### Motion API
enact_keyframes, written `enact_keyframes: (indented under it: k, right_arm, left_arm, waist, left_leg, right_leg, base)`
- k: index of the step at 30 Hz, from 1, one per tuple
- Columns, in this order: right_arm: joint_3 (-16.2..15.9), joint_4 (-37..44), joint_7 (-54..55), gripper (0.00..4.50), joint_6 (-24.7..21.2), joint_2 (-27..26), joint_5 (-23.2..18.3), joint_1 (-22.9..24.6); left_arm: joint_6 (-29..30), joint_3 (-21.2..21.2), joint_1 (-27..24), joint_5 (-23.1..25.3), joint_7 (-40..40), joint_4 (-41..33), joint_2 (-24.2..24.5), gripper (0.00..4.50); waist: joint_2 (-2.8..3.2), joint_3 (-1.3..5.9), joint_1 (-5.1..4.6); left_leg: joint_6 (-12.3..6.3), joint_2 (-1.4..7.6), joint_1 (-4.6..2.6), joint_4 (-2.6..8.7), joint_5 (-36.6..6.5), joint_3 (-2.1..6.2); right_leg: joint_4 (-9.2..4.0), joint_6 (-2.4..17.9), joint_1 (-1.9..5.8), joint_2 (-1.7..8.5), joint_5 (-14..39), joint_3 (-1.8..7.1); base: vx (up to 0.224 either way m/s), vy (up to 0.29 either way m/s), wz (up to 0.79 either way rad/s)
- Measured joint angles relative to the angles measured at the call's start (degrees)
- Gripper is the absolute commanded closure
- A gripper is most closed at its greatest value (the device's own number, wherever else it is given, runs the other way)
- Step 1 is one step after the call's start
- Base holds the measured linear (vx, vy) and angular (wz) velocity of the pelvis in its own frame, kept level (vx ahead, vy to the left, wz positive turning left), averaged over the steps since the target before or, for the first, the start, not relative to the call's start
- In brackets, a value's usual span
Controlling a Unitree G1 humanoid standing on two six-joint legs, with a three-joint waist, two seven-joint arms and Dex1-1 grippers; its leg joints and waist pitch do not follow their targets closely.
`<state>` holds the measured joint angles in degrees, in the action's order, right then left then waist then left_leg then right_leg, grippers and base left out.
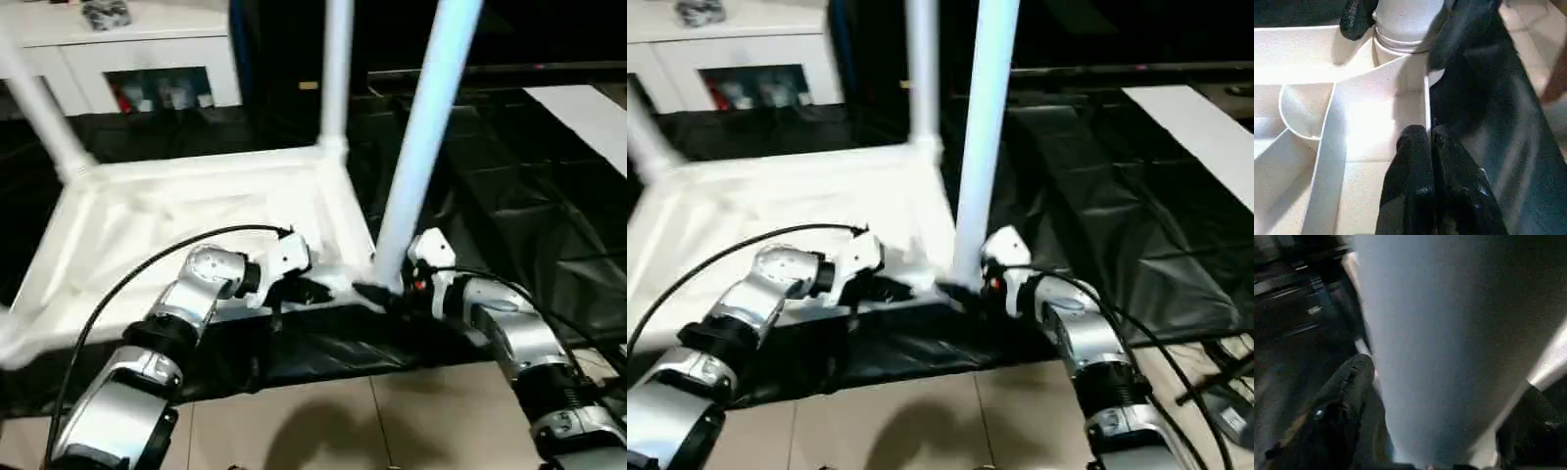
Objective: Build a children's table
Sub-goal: Rotate leg to tighten
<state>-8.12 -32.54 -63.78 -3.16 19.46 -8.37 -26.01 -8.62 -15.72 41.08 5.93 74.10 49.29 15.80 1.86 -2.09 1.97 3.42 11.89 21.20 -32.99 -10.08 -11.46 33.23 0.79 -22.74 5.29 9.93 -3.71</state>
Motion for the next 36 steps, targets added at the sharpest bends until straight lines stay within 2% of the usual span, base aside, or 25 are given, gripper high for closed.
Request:
enact_keyframes:
  k: [10, 22, 26, 30, 34, 36]
  right_arm:
    - [-1.33, -1.37, -5.33, 1.88, -0.08, 0.47, 0.0, -1.38]
    - [-0.57, 0.65, -4.36, 1.93, -1.78, -0.24, -0.41, 0.24]
    - [3.64, -1.14, 8.79, 1.93, 0.11, -5.28, -0.02, 1.34]
    - [6.45, -3.53, 22.14, 1.93, 1.95, -8.95, 1.31, 0.91]
    - [8.78, -3.87, 34.77, 1.93, 1.29, -13.3, 2.76, 0.66]
    - [9.49, -4.31, 40.89, 1.93, 0.7, -15.3, 4.05, 0.1]
  left_arm:
    - [-3.67, -0.97, 2.3, 0.48, 4.24, 3.98, 1.25, 4.5]
    - [-3.91, -0.42, 2.69, -0.24, 4.98, 5.65, 1.06, 4.5]
    - [-1.03, 0.92, 2.64, 0.57, -2.74, 5.7, -0.06, 4.5]
    - [3.46, 2.12, 2.27, 0.67, -10.78, 5.04, -3.51, 4.5]
    - [6.72, 2.46, 0.35, 1.46, -16.87, 1.85, -6.29, 4.5]
    - [7.86, 2.46, -0.35, 2.41, -19.97, 0.74, -7.59, 4.5]
  waist:
    - [0.01, 0.0, 0.26]
    - [-0.02, 0.02, 0.54]
    - [-0.04, 0.04, -0.14]
    - [-0.11, 0.01, -0.7]
    - [-0.14, 0.15, -1.85]
    - [-0.17, 0.22, -2.27]
  left_leg:
    - [0.0, 0.0, -0.01, -0.01, 0.01, 0.0]
    - [0.0, 0.01, -0.08, -0.03, 0.01, 0.0]
    - [0.03, -0.03, -0.24, -0.13, 0.01, 0.01]
    - [0.03, -0.07, -0.27, -0.23, 0.01, 0.01]
    - [0.02, -0.09, -0.31, -0.19, 0.01, 0.03]
    - [0.02, -0.12, -0.63, -0.18, 0.0, 0.04]
  right_leg:
    - [0.07, 0.0, -0.01, 0.01, 0.0, -0.01]
    - [0.16, 0.0, 0.0, 0.01, 0.0, -0.01]
    - [0.28, -0.02, 0.07, 0.04, 0.01, 0.05]
    - [0.14, -0.31, 0.11, 0.05, 0.19, 0.12]
    - [-0.1, -0.32, 0.24, 0.05, 0.19, 0.11]
    - [-0.14, -0.38, 0.51, 0.05, 0.23, 0.1]
  base:
    - [0.0, 0.0, 0.0]
    - [0.0, 0.0, 0.0]
    - [0.0, 0.0, 0.0]
    - [0.0, 0.0, 0.0]
    - [0.0, 0.0, 0.0]
    - [0.0, 0.0, 0.0]
